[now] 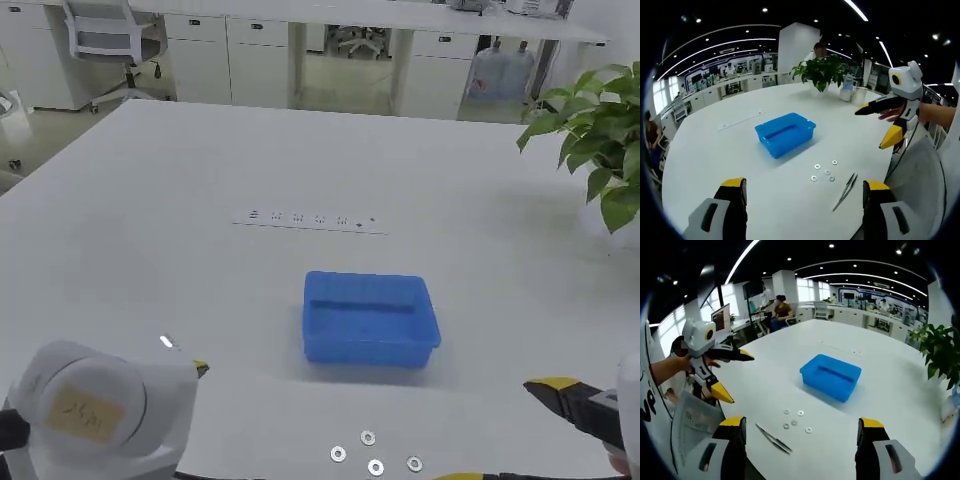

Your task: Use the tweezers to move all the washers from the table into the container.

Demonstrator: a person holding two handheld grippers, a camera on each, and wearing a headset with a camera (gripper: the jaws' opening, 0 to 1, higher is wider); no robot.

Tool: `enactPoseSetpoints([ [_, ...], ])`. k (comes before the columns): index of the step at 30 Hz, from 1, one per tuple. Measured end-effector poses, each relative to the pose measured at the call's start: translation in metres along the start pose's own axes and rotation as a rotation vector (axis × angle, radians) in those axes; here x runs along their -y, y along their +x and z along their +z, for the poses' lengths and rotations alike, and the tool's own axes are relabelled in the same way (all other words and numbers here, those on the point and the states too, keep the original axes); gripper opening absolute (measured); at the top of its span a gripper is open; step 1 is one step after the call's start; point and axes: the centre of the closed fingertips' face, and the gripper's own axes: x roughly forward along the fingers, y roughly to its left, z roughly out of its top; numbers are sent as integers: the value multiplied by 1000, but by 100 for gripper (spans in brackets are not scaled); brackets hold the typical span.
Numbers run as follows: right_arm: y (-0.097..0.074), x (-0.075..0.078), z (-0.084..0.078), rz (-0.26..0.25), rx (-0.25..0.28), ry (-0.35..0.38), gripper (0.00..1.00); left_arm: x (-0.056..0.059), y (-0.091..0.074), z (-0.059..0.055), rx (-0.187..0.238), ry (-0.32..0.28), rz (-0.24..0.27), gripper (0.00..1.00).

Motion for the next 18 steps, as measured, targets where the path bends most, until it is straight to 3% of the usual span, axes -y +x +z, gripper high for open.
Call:
enactPoseSetpoints([
  [10, 0, 2, -5, -4, -9, 4, 91, -2, 1, -2, -5, 25, -4, 99],
  [13, 0, 3, -4, -7, -5, 2, 90, 2, 3, -6, -18, 44, -15, 99],
  [17, 0, 4, -8, -6, -17, 9, 89, 12, 13, -18, -62, 76, -38, 99],
  [18, 0, 4, -9, -7, -21, 6, 89, 17, 16, -23, -78, 74, -58, 95],
])
